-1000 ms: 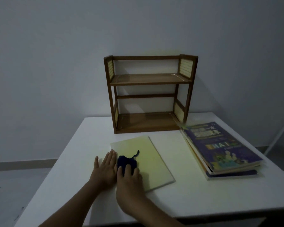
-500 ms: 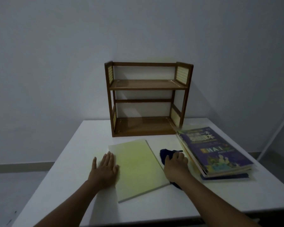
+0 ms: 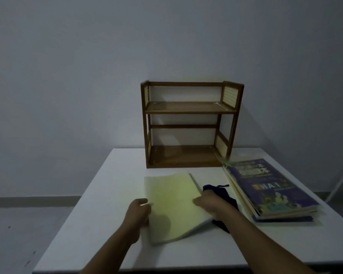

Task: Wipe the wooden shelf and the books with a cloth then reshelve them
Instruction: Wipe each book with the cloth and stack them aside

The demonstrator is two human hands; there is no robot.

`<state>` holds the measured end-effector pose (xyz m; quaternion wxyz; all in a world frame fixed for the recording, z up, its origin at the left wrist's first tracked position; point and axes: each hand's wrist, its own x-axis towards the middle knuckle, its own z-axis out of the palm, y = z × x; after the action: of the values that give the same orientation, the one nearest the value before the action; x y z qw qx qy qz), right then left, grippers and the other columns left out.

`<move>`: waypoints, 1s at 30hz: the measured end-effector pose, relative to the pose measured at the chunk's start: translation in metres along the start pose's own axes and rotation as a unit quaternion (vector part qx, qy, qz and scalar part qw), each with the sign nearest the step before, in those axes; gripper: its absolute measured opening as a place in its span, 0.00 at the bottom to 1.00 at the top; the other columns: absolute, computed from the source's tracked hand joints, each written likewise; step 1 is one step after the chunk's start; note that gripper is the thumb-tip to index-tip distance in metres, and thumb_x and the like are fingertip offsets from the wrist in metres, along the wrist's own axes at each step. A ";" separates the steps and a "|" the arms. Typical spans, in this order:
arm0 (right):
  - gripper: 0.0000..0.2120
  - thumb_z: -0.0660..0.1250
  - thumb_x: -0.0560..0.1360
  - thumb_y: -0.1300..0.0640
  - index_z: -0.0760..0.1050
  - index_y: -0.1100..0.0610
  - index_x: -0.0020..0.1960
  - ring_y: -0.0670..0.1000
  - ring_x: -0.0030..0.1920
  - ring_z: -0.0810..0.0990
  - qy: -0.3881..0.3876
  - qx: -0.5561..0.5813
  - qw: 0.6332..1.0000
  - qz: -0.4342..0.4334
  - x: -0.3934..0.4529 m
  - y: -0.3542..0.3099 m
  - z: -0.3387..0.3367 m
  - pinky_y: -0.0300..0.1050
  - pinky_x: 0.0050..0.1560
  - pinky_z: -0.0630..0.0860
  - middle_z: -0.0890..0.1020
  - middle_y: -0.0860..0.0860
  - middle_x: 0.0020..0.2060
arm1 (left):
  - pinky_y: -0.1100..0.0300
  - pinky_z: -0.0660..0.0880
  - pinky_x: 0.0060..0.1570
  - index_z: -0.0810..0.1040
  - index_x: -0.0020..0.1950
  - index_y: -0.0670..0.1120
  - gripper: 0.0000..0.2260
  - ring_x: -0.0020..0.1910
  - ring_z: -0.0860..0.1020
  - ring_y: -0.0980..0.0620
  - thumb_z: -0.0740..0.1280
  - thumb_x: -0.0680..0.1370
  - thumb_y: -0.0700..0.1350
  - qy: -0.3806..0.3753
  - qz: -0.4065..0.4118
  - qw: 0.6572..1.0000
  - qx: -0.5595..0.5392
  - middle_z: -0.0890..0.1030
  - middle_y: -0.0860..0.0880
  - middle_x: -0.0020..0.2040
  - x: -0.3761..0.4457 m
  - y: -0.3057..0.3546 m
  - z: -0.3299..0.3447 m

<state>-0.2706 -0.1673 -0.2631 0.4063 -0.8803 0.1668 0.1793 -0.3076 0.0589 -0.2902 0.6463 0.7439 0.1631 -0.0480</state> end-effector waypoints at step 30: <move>0.14 0.65 0.78 0.54 0.75 0.53 0.62 0.50 0.50 0.82 0.159 0.153 0.936 -0.273 -0.027 -0.002 -0.044 0.52 0.51 0.80 0.82 0.50 0.53 | 0.64 0.74 0.33 0.75 0.51 0.47 0.06 0.43 0.83 0.48 0.63 0.80 0.49 0.102 0.312 0.940 0.096 0.81 0.52 0.42 -0.011 0.065 0.020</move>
<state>-0.2859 -0.1961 -0.2227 0.5374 -0.8363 0.0077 -0.1085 -0.2956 0.0303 -0.2285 0.5346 0.8166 -0.0179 0.2169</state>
